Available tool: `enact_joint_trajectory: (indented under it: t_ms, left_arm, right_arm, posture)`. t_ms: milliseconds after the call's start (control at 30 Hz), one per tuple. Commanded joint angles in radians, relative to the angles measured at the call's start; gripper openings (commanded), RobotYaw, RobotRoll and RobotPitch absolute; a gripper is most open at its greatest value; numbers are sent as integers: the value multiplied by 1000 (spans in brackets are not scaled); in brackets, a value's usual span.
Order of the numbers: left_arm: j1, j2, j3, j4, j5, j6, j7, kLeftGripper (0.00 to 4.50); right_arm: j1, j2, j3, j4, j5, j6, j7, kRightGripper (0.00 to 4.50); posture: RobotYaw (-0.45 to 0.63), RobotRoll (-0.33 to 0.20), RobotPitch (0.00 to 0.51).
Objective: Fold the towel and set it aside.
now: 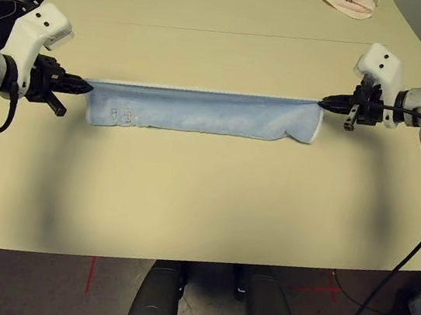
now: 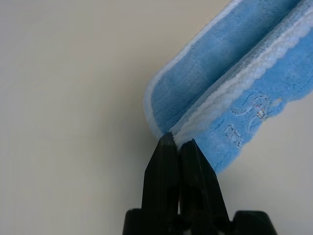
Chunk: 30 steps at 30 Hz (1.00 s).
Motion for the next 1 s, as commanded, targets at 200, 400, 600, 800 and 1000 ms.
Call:
enact_joint_trajectory:
  t_ms: [200, 400, 600, 800, 1000]
  left_arm:
    - [-33, -22, 5, 107, 83, -38, 75, 31]
    - [-32, -41, 23, 123, 89, -53, 111, 708]
    - [-46, -47, 45, 151, 104, -86, 165, 3046]
    - [-49, -34, 69, 134, 113, -110, 185, 4480]
    - [16, -82, 246, -41, -90, 12, 127, 4480]
  right_arm:
    - [-2, 31, 9, 48, -51, 6, -98, 0]
    - [6, 22, 5, 25, -57, 3, -91, 766]
    - [3, -38, -7, 16, -58, 18, -93, 3044]
    - [4, -73, -53, 3, -32, 43, -168, 4456]
    - [89, -27, -206, -73, 122, 35, -211, 4456]
  posture:
    - [36, 0, 244]
    - [36, 0, 242]
    - [33, 0, 236]
    - [22, 0, 234]
    - [22, 0, 224]
